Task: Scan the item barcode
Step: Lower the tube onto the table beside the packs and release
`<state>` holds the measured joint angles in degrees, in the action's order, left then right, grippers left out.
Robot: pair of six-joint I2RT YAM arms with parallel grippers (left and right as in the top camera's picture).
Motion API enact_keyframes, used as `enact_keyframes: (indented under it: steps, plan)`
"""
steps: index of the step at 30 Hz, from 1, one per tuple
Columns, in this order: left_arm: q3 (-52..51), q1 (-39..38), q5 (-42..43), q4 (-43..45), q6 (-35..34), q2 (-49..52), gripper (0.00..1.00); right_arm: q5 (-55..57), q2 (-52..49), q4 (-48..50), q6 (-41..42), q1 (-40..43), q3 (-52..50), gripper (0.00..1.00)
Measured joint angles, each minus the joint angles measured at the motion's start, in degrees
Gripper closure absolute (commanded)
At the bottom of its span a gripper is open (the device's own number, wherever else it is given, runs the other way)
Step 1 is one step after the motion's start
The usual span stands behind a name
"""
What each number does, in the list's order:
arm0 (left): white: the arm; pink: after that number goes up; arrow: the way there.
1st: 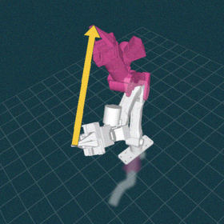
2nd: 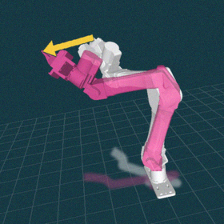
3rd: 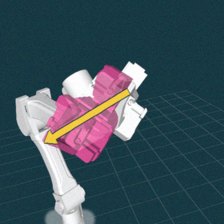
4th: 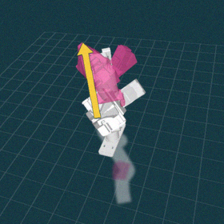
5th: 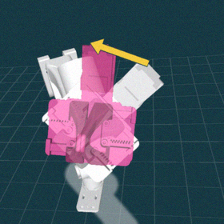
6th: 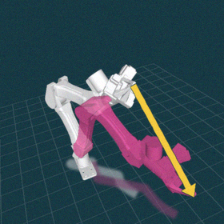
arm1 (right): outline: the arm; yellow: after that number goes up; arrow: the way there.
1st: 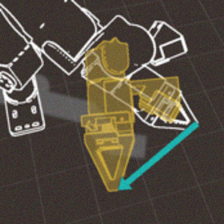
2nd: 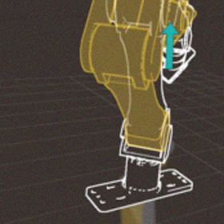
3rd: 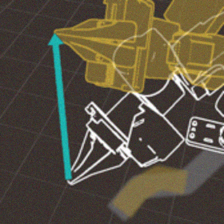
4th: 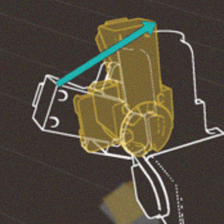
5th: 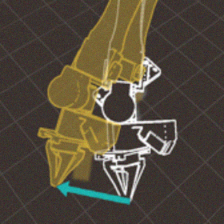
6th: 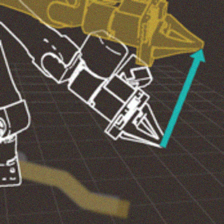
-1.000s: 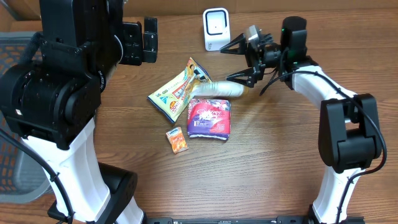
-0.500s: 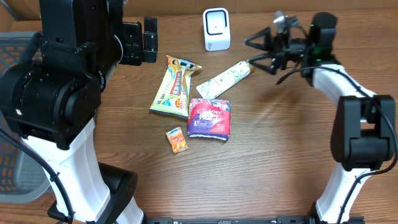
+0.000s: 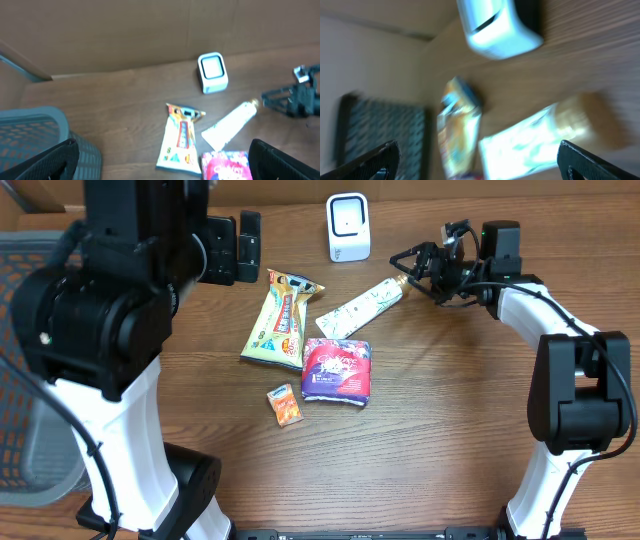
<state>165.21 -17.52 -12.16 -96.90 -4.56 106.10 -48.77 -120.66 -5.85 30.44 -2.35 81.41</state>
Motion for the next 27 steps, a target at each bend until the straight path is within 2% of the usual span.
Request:
enact_keyframes:
  steps: [3, 6, 11, 17, 19, 22, 27]
  plan:
    - [-2.9, 0.0, 0.4, 0.0, 0.0, 0.0, 0.0, 8.8, 0.0, 1.7, 0.1, -0.5, 0.0, 0.0]
    - [-5.7, 0.0, 0.8, 0.0, 0.0, 0.0, 0.0, 14.1, 0.0, 5.9, -5.0, -1.0, 0.0, 0.0]
    - [-8.6, 0.0, 0.8, 0.0, 0.0, 0.1, 0.0, 19.5, -0.1, 8.0, -11.3, -2.3, 0.0, 0.0]
    - [-8.7, 0.0, 0.5, 0.1, 0.0, 0.2, 0.0, 21.6, -4.8, 14.1, -12.0, -3.0, 0.5, 0.0]
    - [-8.7, 0.0, 0.3, 0.0, 0.0, 0.2, 0.0, 21.6, -8.2, 14.9, -10.6, -3.0, 1.3, 0.07]
    - [-8.7, 0.0, 0.3, 0.0, 0.0, 0.2, 0.0, 20.3, -13.5, 17.9, -8.8, -3.1, 3.0, 0.28]
    - [-8.7, 0.0, 0.1, 0.0, 0.0, 0.2, 0.0, 20.0, -14.3, 17.3, -6.1, -4.9, 5.1, 0.47]
